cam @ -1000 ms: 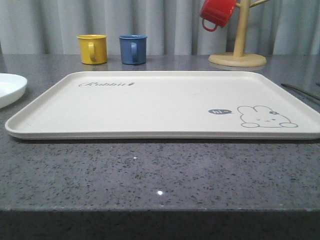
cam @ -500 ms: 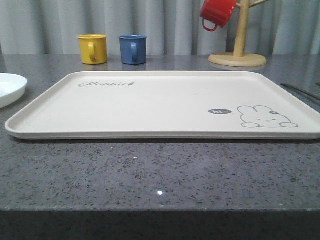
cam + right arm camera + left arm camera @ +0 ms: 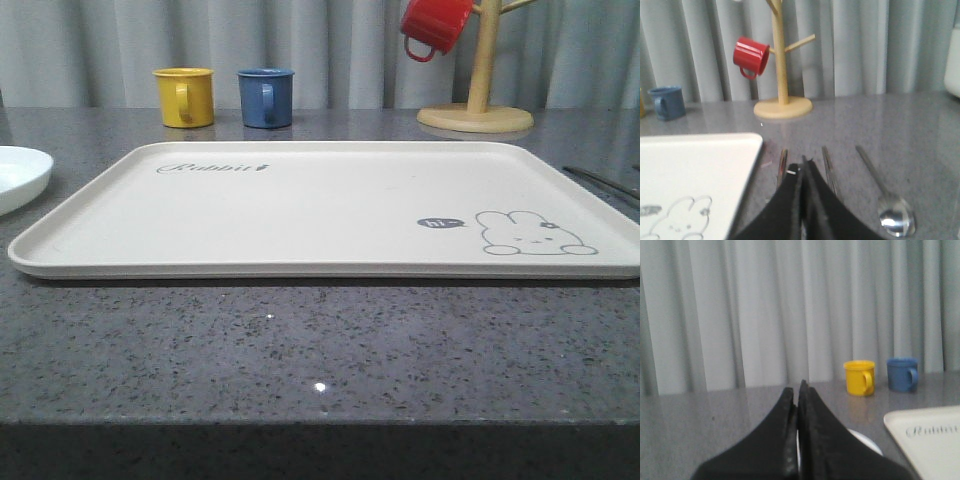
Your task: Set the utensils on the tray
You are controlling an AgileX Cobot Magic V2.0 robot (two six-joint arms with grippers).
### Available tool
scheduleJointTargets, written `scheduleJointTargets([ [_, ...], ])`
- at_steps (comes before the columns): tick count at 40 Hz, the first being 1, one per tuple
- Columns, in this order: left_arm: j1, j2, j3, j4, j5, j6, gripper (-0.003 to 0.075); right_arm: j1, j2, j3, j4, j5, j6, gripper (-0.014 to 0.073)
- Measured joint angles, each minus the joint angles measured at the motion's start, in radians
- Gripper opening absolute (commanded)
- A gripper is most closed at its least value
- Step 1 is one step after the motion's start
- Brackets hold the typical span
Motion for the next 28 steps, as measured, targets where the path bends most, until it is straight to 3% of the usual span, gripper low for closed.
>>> scheduleJointTargets([
  [5,0.000,0.068,-0.178,0.000,0.112,0.000,-0.0019,0.000,0.015,-0.175,0.000,0.158,0.000,-0.0069],
  [11,0.000,0.254,-0.356,0.000,0.282,0.000,-0.0018,0.000,0.168,-0.385,0.000,0.344,0.000,-0.0069],
  [23,0.002,0.445,-0.423,0.000,0.378,0.000,-0.0013,0.000,0.378,-0.517,0.000,0.377,0.000,-0.0054],
  [26,0.002,0.445,-0.425,0.000,0.378,0.000,0.0063,0.000,0.380,-0.517,0.000,0.382,0.000,0.0040],
  [28,0.002,0.445,-0.425,0.000,0.378,0.000,0.0180,0.000,0.380,-0.518,0.000,0.384,0.000,0.0146],
])
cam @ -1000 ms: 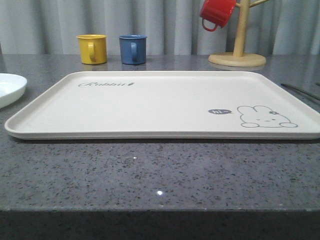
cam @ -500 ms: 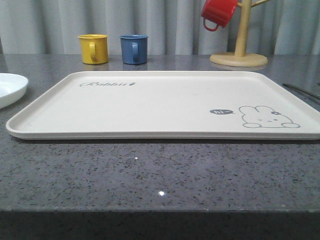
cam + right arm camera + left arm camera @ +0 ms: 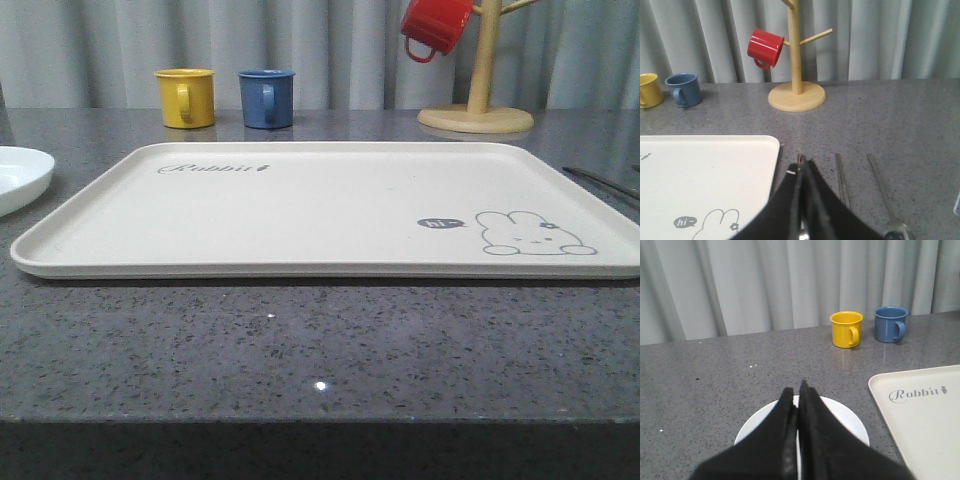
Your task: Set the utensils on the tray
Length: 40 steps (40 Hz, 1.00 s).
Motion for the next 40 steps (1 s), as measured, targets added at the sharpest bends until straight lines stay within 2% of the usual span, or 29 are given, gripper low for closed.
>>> scheduleJointTargets([
  [6,0.000,0.000,0.000,0.000,0.000,0.000,0.0596,0.000,0.000,0.000,0.000,0.000,0.000,0.0517],
  [9,0.000,0.000,0.000,0.000,0.000,0.000,0.0684,0.000,0.000,0.000,0.000,0.000,0.000,0.0643],
  [10,0.000,0.000,0.000,0.000,0.000,0.000,0.0689,0.000,0.000,0.000,0.000,0.000,0.000,0.0666],
  [20,0.000,0.025,-0.002,-0.034,-0.008,0.000,0.0640,0.000,0.000,-0.001,-0.002,0.001,0.000,0.0643],
  [27,-0.066,0.226,-0.100,-0.047,0.054,0.000,0.0640,0.000,0.000,-0.001,-0.002,0.002,0.000,0.0643],
  [34,-0.133,0.521,-0.322,-0.001,0.265,0.000,0.0640,0.000,0.000,-0.001,-0.002,0.002,0.000,0.0643],
  [40,-0.141,0.764,-0.497,0.042,0.453,0.000,0.0640,0.000,0.000,-0.001,-0.002,0.002,0.000,0.0643],
])
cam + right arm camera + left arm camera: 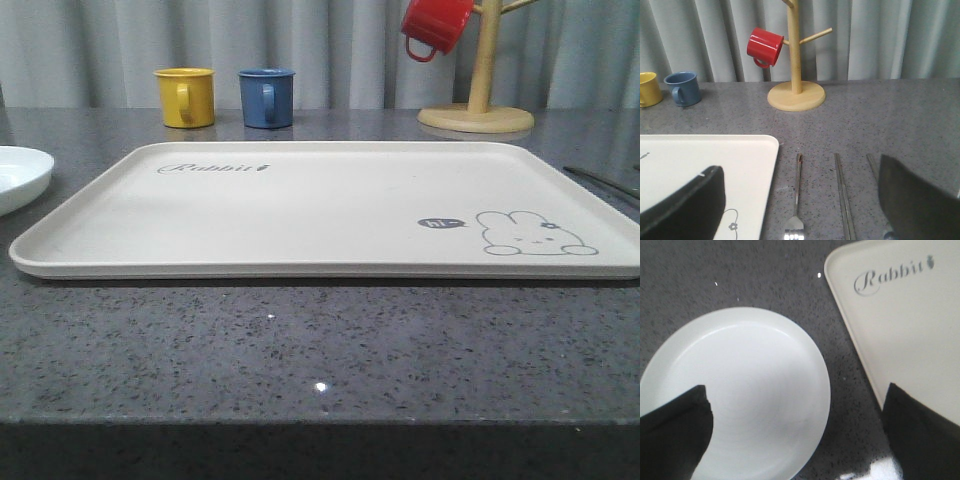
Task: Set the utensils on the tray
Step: 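Grasp the white plate rim with the left gripper and lift it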
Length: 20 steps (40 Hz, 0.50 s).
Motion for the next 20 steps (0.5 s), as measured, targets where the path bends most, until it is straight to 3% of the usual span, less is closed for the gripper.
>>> scheduleJointTargets([
  [10,0.000,0.243,-0.120,0.006,0.201,0.000,0.0640,0.000,0.000,0.000,0.000,0.002,0.000,0.0643],
  [20,0.000,0.368,-0.130,0.030,0.228,0.000,0.0604,0.000,0.000,0.000,0.000,0.002,0.000,0.0643],
])
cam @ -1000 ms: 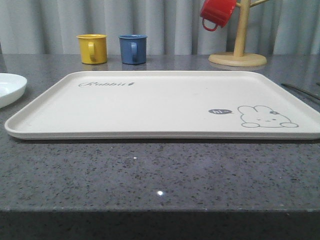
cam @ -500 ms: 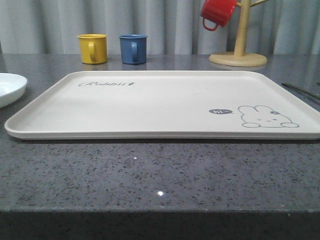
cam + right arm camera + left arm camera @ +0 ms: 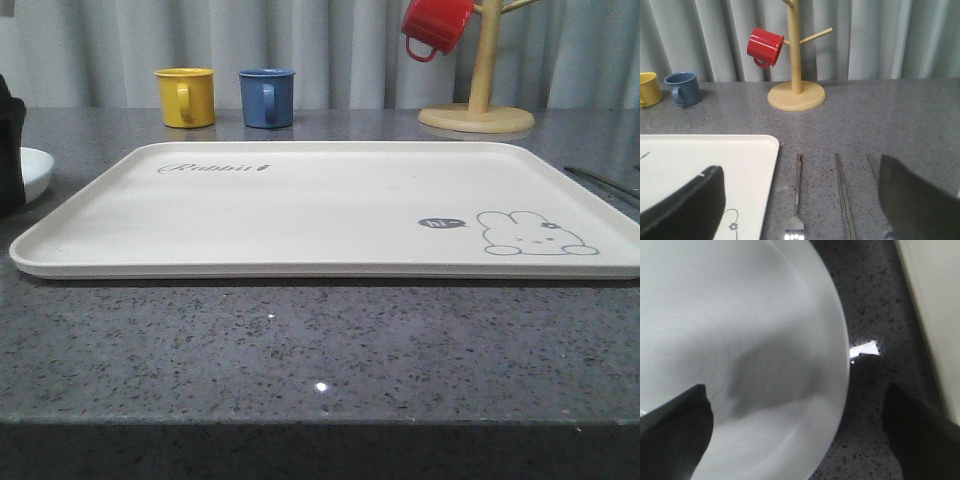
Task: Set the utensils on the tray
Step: 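Grasp the white plate rim with the left gripper and lift it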
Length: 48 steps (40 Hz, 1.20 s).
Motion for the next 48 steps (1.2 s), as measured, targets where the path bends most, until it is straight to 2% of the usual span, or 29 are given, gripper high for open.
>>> scheduleJointTargets([
  [3,0.000,0.017,0.000,0.000,0.002,0.000,0.0536,0.000,0.000,0.000,0.000,0.000,0.000,0.0643],
  [12,0.000,0.027,-0.002,0.002,0.008,0.000,0.0198,0.000,0.000,0.000,0.000,0.000,0.000,0.0643],
  [20,-0.002,0.027,-0.002,0.002,0.014,0.006,-0.0021,0.000,0.000,0.000,0.000,0.000,0.000,0.0643],
  [34,-0.036,-0.003,-0.054,0.067,0.037,0.014,-0.0019,0.000,0.000,0.000,0.000,0.000,0.000,0.0643],
  [39,-0.112,-0.036,-0.137,0.131,0.090,-0.023,-0.0019,0.000,0.000,0.000,0.000,0.000,0.000,0.0643],
  [48,-0.266,-0.040,-0.324,0.149,0.182,-0.060,-0.0019,0.000,0.000,0.000,0.000,0.000,0.000,0.0643],
])
